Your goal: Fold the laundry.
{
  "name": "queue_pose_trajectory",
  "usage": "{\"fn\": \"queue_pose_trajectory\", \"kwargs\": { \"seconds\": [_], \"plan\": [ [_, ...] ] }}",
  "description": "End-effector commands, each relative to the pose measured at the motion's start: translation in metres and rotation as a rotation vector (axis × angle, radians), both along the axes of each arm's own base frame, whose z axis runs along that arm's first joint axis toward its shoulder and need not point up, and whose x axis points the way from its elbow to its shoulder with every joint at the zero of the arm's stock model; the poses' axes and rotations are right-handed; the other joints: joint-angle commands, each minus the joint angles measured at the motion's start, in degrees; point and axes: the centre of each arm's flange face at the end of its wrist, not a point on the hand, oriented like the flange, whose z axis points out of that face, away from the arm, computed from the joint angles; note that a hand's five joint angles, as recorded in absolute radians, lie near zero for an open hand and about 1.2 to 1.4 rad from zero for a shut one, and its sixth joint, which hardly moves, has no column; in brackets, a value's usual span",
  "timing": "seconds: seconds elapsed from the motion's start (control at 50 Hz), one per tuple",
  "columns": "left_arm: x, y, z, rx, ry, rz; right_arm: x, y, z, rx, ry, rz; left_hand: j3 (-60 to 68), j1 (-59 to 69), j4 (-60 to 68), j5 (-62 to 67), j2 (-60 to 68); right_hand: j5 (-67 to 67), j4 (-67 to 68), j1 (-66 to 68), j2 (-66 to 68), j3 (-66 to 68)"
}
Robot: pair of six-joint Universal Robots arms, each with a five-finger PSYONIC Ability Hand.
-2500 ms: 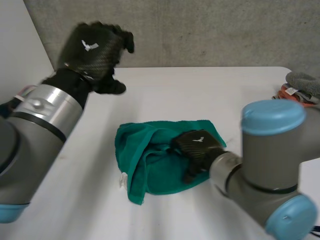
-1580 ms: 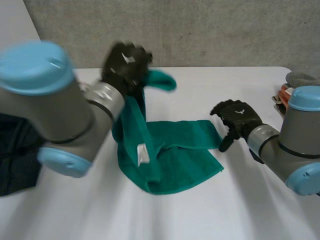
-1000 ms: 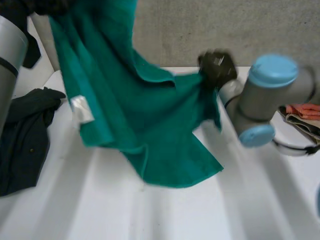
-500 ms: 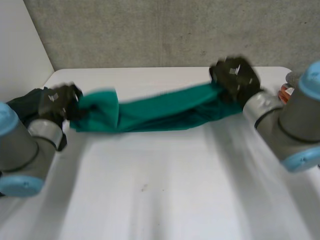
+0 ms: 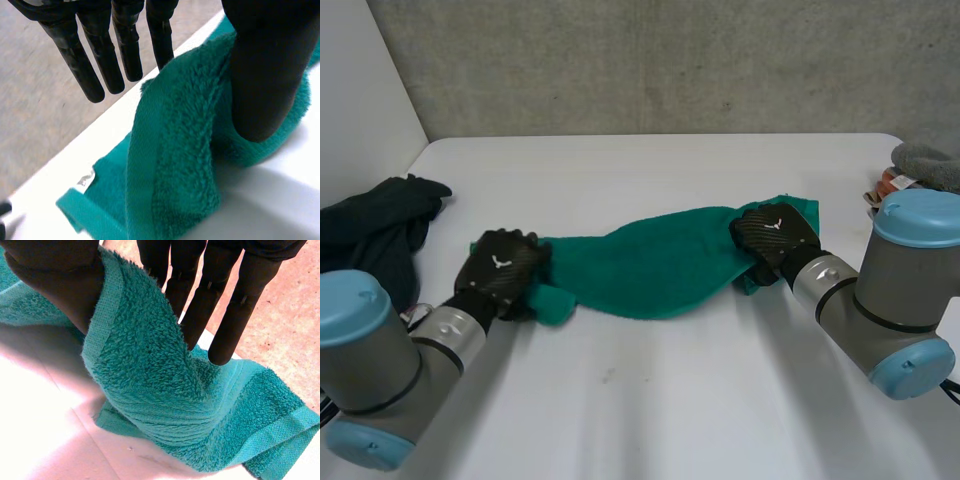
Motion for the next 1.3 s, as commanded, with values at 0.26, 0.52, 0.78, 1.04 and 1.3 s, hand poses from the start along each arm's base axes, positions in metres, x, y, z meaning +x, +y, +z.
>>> {"fn": "queue_pose_trajectory", "kwargs": {
  "seconds": [0.26,0.52,0.78,1.04,1.3],
  "plan": [
    [-0.029,0.036,0.035,-0.335,-0.179,-0.170,-0.017,-0.003,0.041,-0.082,0.100,-0.040,51.0,51.3,51.9,52.1,51.1,13.3,11.3,14.8,12.6,11.8],
    [0.047,0.039,0.209,-0.276,0.380,0.274,-0.048,0.015,0.192,-0.362,0.226,-0.097,51.0,51.3,51.9,52.1,51.1,13.3,11.3,14.8,12.6,11.8],
    [0.043,-0.044,0.092,0.285,0.219,0.364,-0.019,-0.028,0.097,-0.193,0.492,0.065,51.0,51.3,51.9,52.1,51.1,13.3,11.3,14.8,12.6,11.8],
    [0.022,-0.143,0.242,-0.468,0.554,0.270,0.009,-0.123,0.188,-0.930,0.046,-0.251,51.0,51.3,51.9,52.1,51.1,13.3,11.3,14.8,12.6,11.8],
    [0.021,-0.114,0.217,-0.364,0.560,0.258,-0.005,-0.106,0.188,-0.860,-0.088,-0.092,51.0,51.3,51.9,52.1,51.1,13.3,11.3,14.8,12.6,11.8]
  ]
}}
